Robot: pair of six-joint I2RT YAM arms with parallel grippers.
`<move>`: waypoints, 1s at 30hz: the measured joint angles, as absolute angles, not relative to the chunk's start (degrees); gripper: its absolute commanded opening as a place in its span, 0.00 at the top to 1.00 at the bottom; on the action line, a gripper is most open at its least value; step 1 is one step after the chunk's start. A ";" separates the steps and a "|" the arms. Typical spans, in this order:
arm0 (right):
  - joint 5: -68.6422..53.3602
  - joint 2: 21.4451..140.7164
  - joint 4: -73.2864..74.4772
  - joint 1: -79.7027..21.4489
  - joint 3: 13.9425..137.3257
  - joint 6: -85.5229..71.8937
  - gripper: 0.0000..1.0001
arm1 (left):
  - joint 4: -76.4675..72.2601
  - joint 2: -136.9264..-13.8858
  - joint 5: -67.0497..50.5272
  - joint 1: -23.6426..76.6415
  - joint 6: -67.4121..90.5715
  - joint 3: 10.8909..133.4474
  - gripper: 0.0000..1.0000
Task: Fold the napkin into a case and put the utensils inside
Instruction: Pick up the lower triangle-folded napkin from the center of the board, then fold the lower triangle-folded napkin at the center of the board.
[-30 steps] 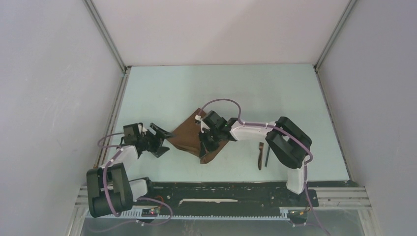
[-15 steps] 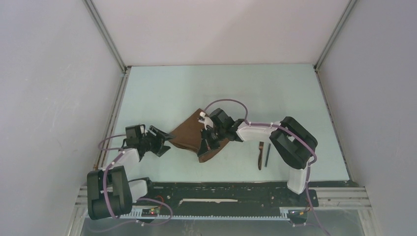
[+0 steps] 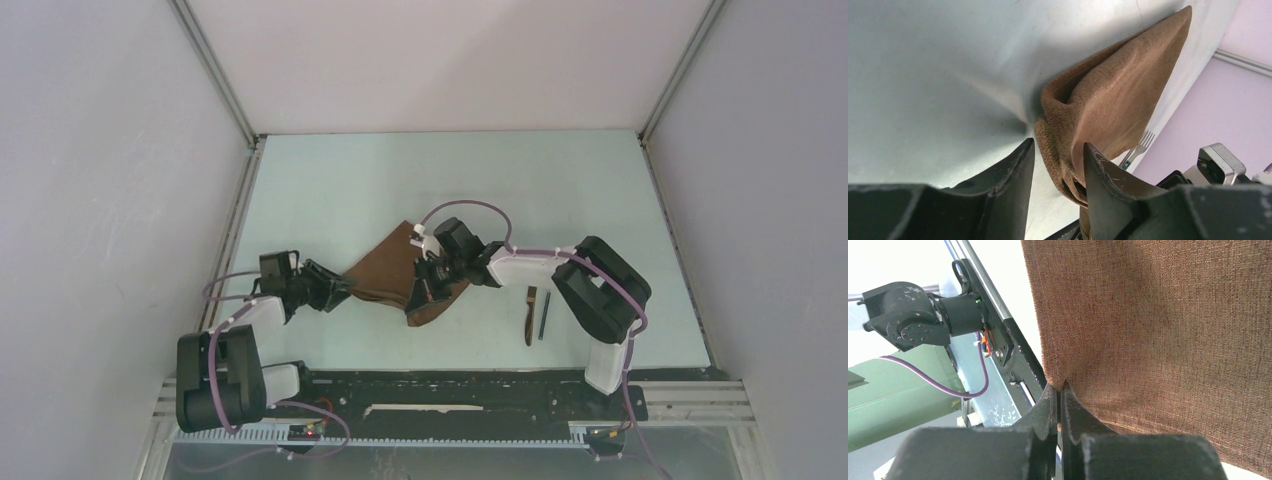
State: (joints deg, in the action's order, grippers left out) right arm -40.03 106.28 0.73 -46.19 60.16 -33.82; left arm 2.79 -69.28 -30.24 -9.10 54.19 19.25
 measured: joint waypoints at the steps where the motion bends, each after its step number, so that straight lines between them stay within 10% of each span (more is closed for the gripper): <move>1: -40.14 106.28 0.51 -46.06 60.05 -33.87 1.00 | 2.48 -69.34 -30.22 -8.91 54.22 19.40 0.56; 13: -42.17 105.41 -0.34 -44.07 58.85 -33.93 1.00 | 3.07 -70.04 -29.95 -7.49 55.51 23.16 0.99; 30: -46.39 107.26 2.39 -35.22 56.29 -31.22 1.00 | 12.12 -93.34 -23.88 9.52 54.98 52.16 1.00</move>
